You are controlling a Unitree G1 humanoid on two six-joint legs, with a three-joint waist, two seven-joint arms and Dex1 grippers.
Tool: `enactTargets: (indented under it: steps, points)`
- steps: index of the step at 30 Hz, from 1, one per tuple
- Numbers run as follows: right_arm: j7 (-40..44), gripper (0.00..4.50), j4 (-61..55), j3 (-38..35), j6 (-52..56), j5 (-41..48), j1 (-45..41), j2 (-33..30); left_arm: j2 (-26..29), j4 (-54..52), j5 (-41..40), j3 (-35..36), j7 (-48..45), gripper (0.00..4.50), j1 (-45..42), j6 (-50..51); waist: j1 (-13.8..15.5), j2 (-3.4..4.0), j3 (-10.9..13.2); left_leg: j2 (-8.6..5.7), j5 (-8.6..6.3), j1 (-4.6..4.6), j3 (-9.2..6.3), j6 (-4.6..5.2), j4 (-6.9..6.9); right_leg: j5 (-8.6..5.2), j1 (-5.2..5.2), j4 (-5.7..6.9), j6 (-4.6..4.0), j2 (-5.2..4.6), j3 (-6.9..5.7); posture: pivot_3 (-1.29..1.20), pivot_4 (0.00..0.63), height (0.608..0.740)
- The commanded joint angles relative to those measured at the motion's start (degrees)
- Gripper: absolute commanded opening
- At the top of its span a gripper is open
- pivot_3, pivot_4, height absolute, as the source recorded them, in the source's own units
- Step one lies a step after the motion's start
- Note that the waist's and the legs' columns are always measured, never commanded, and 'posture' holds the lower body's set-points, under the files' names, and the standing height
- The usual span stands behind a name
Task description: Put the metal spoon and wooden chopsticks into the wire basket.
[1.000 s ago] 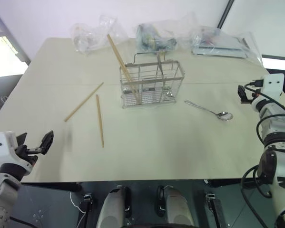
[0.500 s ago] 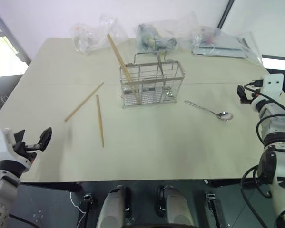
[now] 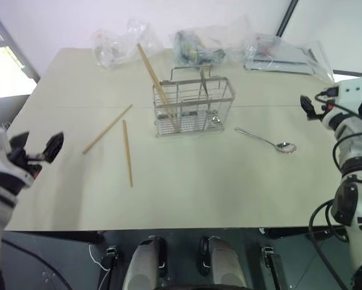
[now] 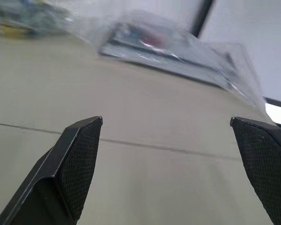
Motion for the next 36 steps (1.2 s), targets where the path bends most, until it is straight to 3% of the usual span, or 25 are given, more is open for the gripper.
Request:
enactTargets:
  steps: [1,4,7,12,18,30,33,36]
  points:
    - [13.6,4.5,-3.2,2.7,2.2,0.0,-4.3,-1.7,5.5,-6.0,-10.2,-7.0,-5.7,4.48,-5.8,6.1,-0.2,0.03,0.0,0.0,0.0,0.0,0.01,0.0,0.0,0.0,0.0,-0.01,0.01,0.0,0.01,0.0,0.15,0.704]
    - [23.9,4.5,-3.6,5.9,4.4,-1.1,-6.2,-1.7,8.0,-7.8,-16.3,-13.9,-10.6,4.48,-12.0,8.4,-0.3,0.05,0.0,-0.01,0.05,0.01,0.09,-0.11,-0.05,0.1,0.0,-0.03,0.19,0.0,0.04,0.0,0.15,0.704]
    - [34.1,4.5,-4.0,10.7,4.3,-3.8,-6.0,-2.0,7.0,-6.2,-16.8,-22.6,-12.2,4.48,-20.1,10.1,-0.1,0.06,0.0,-0.01,0.15,0.01,0.09,-0.25,-0.07,0.11,0.0,0.02,0.21,0.04,0.03,0.0,0.15,0.704]
    - [40.1,4.5,-1.9,15.5,4.6,-7.7,-6.0,-1.5,4.5,-3.0,-14.8,-31.9,-16.0,4.48,-28.9,10.9,-0.1,0.07,0.0,-0.05,0.24,0.14,0.07,-0.37,-0.04,0.11,0.13,0.04,0.21,0.06,0.02,0.0,0.15,0.704]
    - [39.6,4.5,0.7,18.9,4.6,-11.6,-5.2,-0.1,3.2,-0.8,-10.2,-36.9,-19.7,4.48,-33.2,9.8,-0.2,0.08,0.0,-0.05,0.25,0.14,0.07,-0.39,-0.06,0.1,0.11,0.05,0.21,0.07,0.03,0.0,0.15,0.704]
    - [29.2,4.5,4.7,22.7,10.1,-18.2,-4.7,3.2,3.0,-1.6,-10.4,-35.5,-21.2,4.48,-34.0,11.1,-0.1,0.07,0.0,-0.06,0.28,0.18,0.05,-0.44,-0.04,0.1,0.18,0.05,0.21,0.05,0.04,0.0,0.15,0.704]
    - [29.3,3.62,4.9,22.4,10.5,-18.0,-4.5,3.6,2.9,-1.4,-10.4,-35.1,-21.0,4.5,-34.3,11.0,-0.1,0.05,0.0,-0.06,0.28,0.29,-0.02,-0.44,-0.02,0.1,0.34,0.03,0.21,0.06,0.0,0.0,0.15,0.704]
    - [28.8,2.11,4.9,21.8,10.5,-17.6,-4.4,3.7,2.7,-1.0,-10.5,-34.6,-20.7,4.5,-34.5,11.1,-0.1,0.05,0.0,-0.07,0.29,0.32,-0.06,-0.45,0.01,0.1,0.4,0.02,0.21,0.06,0.0,0.0,0.15,0.704]
